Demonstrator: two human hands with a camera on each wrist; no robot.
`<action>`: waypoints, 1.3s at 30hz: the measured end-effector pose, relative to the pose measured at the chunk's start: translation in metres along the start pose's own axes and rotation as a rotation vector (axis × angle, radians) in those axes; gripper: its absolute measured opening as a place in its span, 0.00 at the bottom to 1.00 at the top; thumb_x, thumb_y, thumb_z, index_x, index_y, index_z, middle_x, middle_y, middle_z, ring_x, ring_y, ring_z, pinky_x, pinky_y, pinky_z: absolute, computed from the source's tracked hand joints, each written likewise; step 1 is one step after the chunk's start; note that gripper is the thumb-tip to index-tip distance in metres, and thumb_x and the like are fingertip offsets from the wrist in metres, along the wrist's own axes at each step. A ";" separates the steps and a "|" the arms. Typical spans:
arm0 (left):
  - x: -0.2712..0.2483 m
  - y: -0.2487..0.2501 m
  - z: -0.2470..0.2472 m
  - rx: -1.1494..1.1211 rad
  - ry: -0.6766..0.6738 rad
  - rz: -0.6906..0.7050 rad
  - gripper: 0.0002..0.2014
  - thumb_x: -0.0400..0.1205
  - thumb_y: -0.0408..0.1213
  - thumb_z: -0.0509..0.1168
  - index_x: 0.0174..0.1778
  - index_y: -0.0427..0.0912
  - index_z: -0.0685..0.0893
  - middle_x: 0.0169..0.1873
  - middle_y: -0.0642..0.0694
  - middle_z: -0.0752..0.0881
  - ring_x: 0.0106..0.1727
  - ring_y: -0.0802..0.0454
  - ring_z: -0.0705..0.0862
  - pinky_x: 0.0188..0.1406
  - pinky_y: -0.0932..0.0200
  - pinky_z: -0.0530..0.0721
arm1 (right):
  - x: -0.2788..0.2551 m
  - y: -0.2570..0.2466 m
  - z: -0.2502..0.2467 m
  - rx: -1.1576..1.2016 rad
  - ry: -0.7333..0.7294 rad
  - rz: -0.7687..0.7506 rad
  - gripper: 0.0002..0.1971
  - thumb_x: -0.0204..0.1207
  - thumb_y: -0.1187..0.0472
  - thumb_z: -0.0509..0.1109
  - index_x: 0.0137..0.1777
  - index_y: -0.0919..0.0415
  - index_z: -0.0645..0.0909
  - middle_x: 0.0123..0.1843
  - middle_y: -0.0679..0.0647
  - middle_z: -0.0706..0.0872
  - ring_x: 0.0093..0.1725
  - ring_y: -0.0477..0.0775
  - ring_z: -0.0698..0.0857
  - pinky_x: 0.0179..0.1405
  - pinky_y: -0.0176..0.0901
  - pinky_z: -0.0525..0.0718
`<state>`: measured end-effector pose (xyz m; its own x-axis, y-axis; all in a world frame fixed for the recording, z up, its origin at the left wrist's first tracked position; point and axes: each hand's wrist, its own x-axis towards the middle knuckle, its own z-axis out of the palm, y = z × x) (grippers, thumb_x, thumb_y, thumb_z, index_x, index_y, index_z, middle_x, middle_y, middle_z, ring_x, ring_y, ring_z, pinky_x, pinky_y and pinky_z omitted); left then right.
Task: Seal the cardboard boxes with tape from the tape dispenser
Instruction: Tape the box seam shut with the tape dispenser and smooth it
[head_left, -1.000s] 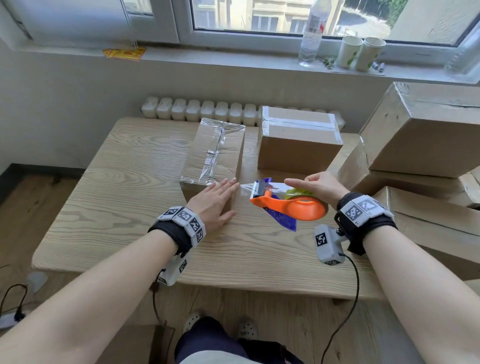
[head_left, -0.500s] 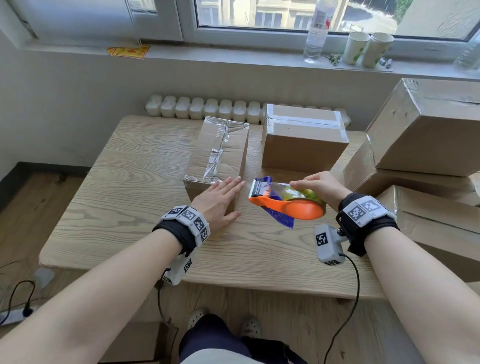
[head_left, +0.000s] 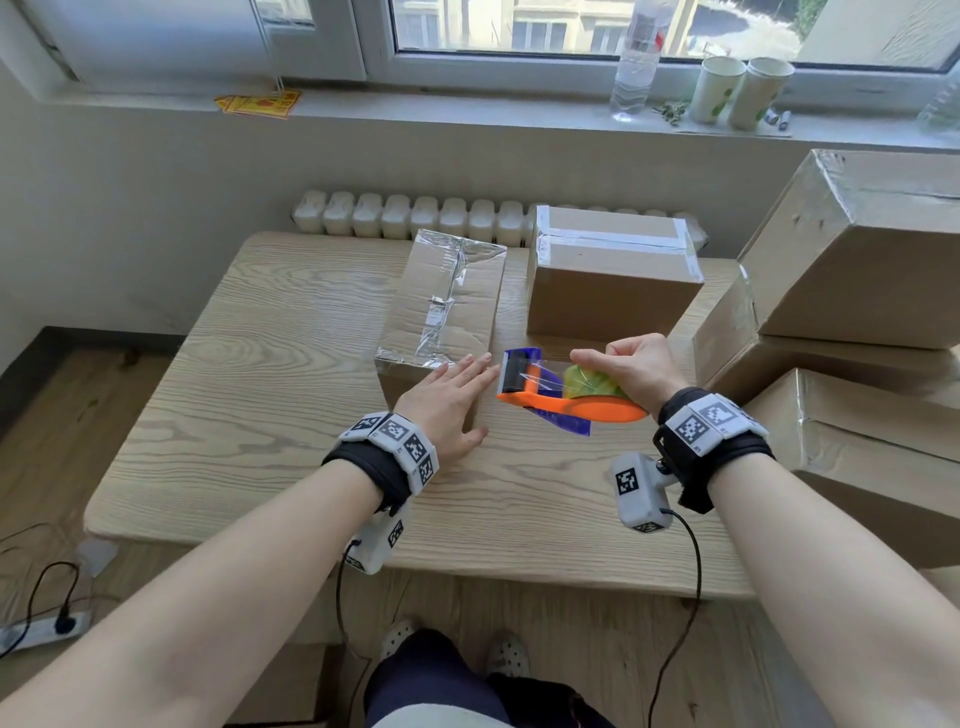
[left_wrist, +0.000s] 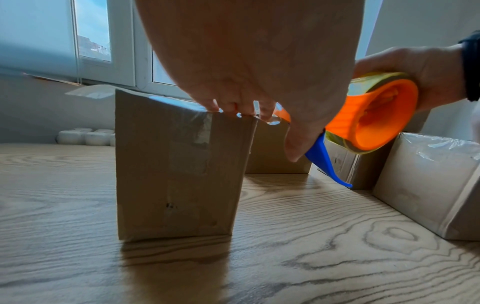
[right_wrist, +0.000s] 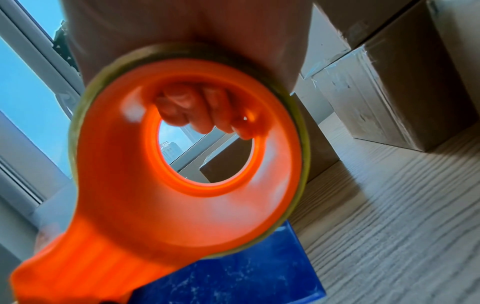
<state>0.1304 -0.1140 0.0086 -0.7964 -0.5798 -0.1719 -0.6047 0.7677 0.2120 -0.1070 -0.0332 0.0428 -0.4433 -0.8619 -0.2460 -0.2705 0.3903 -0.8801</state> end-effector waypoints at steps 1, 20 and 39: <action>0.000 -0.001 0.000 0.004 0.000 0.003 0.39 0.81 0.50 0.61 0.83 0.50 0.45 0.83 0.53 0.44 0.83 0.56 0.42 0.80 0.59 0.39 | 0.001 0.000 0.000 0.008 0.002 -0.003 0.24 0.66 0.52 0.80 0.20 0.60 0.72 0.26 0.60 0.76 0.30 0.57 0.76 0.28 0.40 0.73; -0.002 -0.005 0.000 0.042 -0.020 0.005 0.43 0.80 0.51 0.63 0.83 0.45 0.43 0.83 0.52 0.42 0.83 0.55 0.42 0.78 0.60 0.37 | 0.003 0.002 0.011 0.024 0.081 -0.066 0.25 0.65 0.50 0.81 0.18 0.59 0.71 0.25 0.57 0.72 0.29 0.55 0.72 0.31 0.45 0.70; -0.002 -0.006 -0.004 0.067 -0.058 0.016 0.44 0.79 0.51 0.65 0.83 0.46 0.42 0.83 0.51 0.41 0.83 0.54 0.41 0.78 0.61 0.36 | -0.001 0.011 0.018 0.031 0.067 -0.003 0.26 0.65 0.49 0.80 0.18 0.58 0.69 0.25 0.58 0.72 0.29 0.55 0.72 0.32 0.45 0.70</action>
<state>0.1355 -0.1188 0.0115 -0.8026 -0.5525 -0.2248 -0.5888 0.7941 0.1506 -0.0944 -0.0341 0.0259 -0.4989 -0.8391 -0.2169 -0.2456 0.3768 -0.8932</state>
